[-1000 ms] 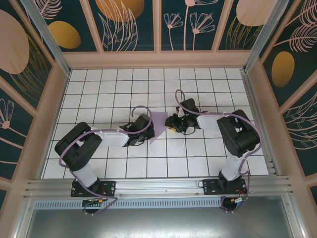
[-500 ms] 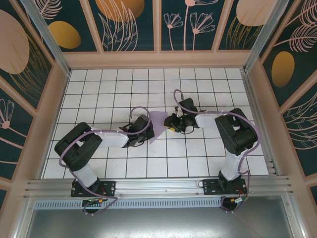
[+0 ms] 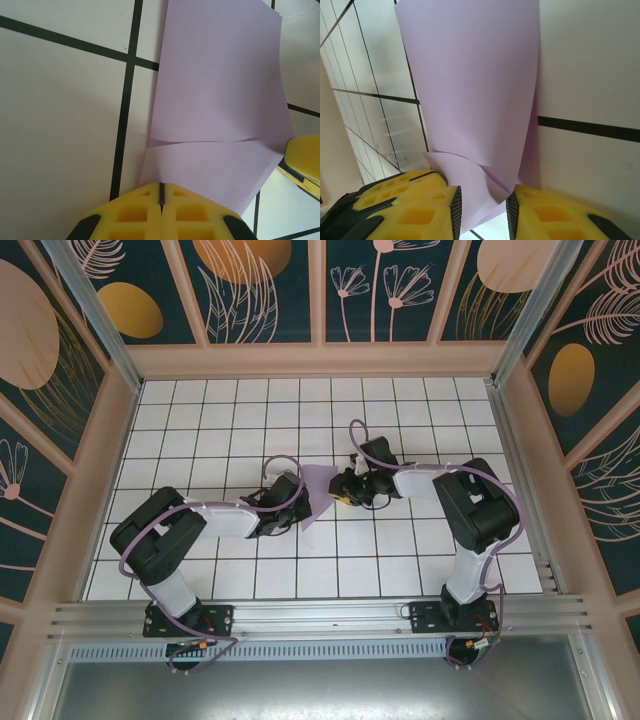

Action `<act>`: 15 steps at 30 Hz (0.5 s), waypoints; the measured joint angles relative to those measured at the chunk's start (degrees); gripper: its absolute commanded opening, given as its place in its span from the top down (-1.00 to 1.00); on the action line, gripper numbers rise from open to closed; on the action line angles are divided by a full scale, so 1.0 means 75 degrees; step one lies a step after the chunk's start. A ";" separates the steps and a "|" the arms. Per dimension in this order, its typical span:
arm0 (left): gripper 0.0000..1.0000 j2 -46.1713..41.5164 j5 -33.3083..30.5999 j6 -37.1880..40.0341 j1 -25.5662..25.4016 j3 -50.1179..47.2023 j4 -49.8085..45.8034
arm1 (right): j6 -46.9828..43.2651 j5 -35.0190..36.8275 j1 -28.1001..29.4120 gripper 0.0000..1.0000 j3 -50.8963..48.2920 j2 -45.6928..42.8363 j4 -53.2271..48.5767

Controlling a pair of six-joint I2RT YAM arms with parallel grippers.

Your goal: Fold a paper plane with a square sheet of paper (pick it up from the middle)

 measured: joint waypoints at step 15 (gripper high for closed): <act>0.75 -0.0201 0.0020 0.0102 0.0000 -0.0038 -0.0157 | 0.0169 -0.0603 -0.0020 0.56 0.0003 0.0329 0.0391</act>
